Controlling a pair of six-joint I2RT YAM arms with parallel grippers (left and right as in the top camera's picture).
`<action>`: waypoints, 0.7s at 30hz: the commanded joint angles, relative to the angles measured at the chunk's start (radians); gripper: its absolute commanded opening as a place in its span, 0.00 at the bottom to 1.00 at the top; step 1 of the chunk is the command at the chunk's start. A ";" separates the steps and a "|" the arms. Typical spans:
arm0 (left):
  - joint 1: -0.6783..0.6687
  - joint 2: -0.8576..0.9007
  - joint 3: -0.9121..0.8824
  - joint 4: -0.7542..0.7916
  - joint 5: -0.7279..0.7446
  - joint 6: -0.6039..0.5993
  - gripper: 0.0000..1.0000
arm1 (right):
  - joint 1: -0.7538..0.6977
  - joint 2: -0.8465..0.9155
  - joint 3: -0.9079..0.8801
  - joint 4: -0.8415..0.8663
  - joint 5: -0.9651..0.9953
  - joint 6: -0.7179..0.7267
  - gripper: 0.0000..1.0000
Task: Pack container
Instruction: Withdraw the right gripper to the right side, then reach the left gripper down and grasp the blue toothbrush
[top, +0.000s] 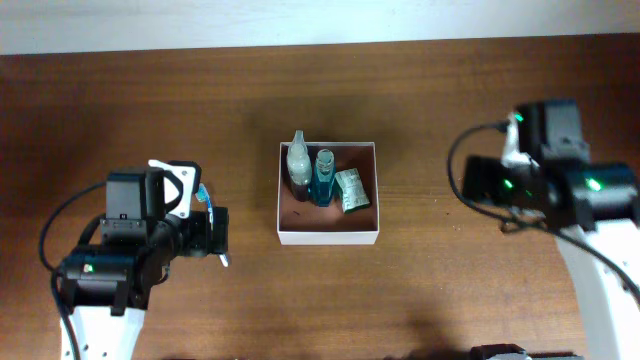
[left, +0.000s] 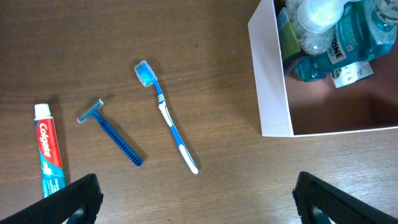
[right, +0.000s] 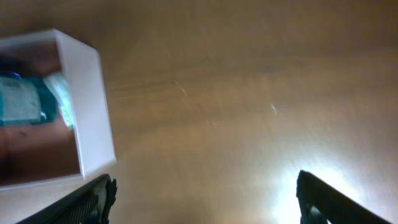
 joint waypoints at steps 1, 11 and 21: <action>0.005 0.082 0.073 -0.007 0.010 -0.076 0.99 | -0.045 -0.032 0.001 -0.082 0.019 -0.025 0.87; 0.009 0.485 0.107 0.013 0.002 -0.184 1.00 | -0.070 -0.138 0.000 -0.246 0.014 -0.024 0.87; 0.035 0.771 0.107 0.085 0.002 -0.264 0.99 | -0.070 -0.139 -0.027 -0.230 0.015 -0.024 0.88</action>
